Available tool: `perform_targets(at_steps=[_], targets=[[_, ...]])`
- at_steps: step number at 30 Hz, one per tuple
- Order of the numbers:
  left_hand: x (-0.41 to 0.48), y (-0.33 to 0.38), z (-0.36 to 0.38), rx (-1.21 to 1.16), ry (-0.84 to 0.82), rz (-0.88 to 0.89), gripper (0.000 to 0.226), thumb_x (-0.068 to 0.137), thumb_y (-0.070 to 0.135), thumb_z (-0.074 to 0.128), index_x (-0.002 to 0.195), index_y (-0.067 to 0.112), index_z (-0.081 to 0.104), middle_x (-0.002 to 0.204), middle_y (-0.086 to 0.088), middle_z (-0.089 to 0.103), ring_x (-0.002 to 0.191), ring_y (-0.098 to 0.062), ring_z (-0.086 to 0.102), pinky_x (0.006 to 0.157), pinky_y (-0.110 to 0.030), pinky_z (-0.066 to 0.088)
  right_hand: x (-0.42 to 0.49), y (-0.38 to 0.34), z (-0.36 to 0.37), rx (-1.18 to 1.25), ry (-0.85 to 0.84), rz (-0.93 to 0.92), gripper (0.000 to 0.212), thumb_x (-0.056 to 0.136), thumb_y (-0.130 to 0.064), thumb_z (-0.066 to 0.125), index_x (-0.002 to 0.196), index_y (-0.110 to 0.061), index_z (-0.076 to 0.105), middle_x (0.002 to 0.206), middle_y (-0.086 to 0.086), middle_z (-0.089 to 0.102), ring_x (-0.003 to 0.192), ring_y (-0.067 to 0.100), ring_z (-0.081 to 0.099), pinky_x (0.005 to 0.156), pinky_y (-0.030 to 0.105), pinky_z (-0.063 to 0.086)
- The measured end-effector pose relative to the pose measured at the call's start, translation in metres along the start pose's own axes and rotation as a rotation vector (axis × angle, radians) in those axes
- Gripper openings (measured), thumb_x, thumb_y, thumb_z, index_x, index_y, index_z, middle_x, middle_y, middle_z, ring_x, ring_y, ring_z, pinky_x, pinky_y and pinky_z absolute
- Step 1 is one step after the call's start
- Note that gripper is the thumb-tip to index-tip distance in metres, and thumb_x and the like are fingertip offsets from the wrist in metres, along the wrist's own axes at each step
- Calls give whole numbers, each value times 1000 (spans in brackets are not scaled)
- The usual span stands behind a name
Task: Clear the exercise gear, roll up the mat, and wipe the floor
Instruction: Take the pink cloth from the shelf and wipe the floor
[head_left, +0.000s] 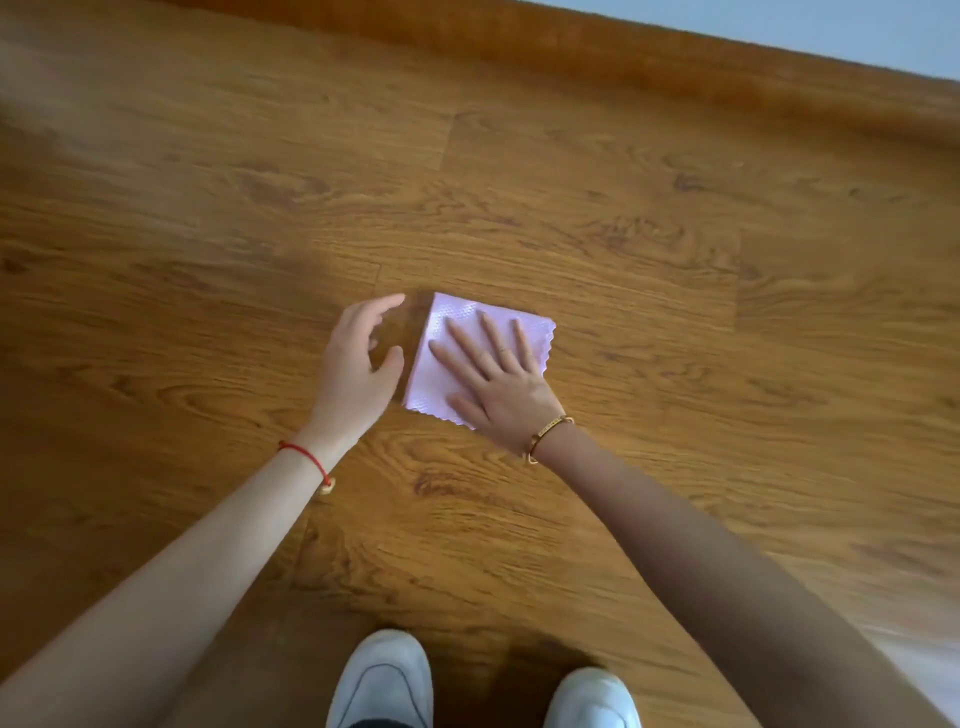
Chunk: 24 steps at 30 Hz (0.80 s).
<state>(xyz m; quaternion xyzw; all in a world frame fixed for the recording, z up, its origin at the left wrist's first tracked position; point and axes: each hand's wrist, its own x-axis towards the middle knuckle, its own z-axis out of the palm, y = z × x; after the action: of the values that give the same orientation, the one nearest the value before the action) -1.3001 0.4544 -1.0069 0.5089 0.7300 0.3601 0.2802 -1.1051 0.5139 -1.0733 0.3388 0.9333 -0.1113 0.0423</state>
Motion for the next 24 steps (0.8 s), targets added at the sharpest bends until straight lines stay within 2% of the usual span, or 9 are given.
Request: perform_targets(at_steps=[6, 8, 10, 14, 17, 21, 24], targets=[[8, 49, 52, -50, -199, 78, 50, 94, 0, 55, 138, 24, 54, 140, 2, 48, 130, -12, 47, 105, -32, 47, -88, 100, -13, 54, -34, 410, 63, 100, -53, 16, 158, -28, 11, 167, -1, 7, 152, 37, 3, 118, 63, 11], [8, 64, 70, -59, -262, 97, 48, 95, 1, 54, 138, 24, 54, 142, 3, 47, 132, -12, 46, 105, -30, 46, -124, 134, -14, 106, -19, 596, 64, 99, -54, 13, 158, -30, 4, 167, -3, -1, 153, 34, -4, 119, 63, 3], [6, 77, 87, -76, -317, 121, 48, 96, 1, 54, 138, 24, 54, 142, 4, 48, 132, -13, 47, 104, -28, 45, -165, 164, -12, 175, 12, 807, 62, 101, -52, 18, 157, -34, -3, 166, -7, -9, 152, 32, -11, 119, 60, -5], [-2, 86, 110, -73, -389, 150, 48, 95, 0, 53, 137, 24, 55, 141, 5, 52, 130, -12, 49, 105, -29, 45, -250, 196, -7, 287, 50, 1211, 61, 102, -52, 18, 155, -40, -9, 165, -9, -14, 152, 29, -17, 119, 59, -9], [-5, 87, 121, -56, -420, 152, 48, 95, 0, 53, 136, 25, 55, 140, 6, 53, 129, -12, 49, 106, -31, 45, -296, 199, -3, 365, 116, 1476, 63, 100, -52, 21, 156, -39, -5, 166, -5, -10, 152, 32, -14, 118, 60, -10], [-6, 84, 128, -30, -430, 154, 48, 95, -1, 54, 137, 23, 55, 140, 3, 53, 130, -15, 50, 106, -33, 44, -298, 202, -4, 382, 170, 1595, 66, 98, -51, 20, 157, -33, -1, 167, -1, -7, 151, 36, -12, 117, 64, -10], [-6, 81, 129, -3, -405, 153, 47, 95, -1, 54, 137, 21, 55, 140, 0, 54, 130, -17, 50, 105, -31, 44, -270, 203, -8, 372, 173, 1554, 65, 99, -49, 19, 157, -32, -3, 166, -1, -10, 151, 37, -14, 116, 63, -12]])
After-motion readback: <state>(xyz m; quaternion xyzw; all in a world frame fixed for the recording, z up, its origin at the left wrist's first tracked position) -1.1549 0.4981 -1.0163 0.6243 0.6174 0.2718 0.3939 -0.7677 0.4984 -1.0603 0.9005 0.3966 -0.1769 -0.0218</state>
